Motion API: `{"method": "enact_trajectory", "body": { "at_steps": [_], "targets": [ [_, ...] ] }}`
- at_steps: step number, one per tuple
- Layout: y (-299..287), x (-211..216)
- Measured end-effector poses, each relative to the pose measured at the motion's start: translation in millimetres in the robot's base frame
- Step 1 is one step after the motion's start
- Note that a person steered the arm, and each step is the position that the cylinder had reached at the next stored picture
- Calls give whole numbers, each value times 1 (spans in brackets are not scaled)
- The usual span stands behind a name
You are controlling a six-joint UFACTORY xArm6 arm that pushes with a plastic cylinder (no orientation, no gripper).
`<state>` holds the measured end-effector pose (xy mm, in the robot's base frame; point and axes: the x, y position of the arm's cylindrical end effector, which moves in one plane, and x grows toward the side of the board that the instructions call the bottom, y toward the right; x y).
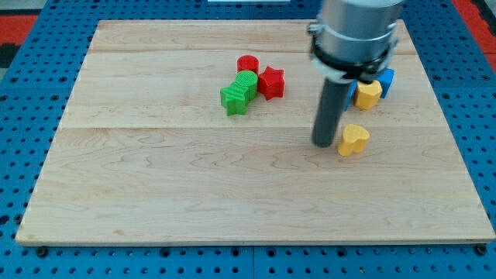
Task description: Push the yellow heart into the yellow hexagon
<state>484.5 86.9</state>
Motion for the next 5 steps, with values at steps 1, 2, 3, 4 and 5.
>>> {"method": "enact_trajectory", "body": {
  "at_steps": [1,2,3,4,5],
  "targets": [
    [24,25],
    [44,23],
    [59,-26],
    [62,-72],
    [63,-72]
  ]
}}
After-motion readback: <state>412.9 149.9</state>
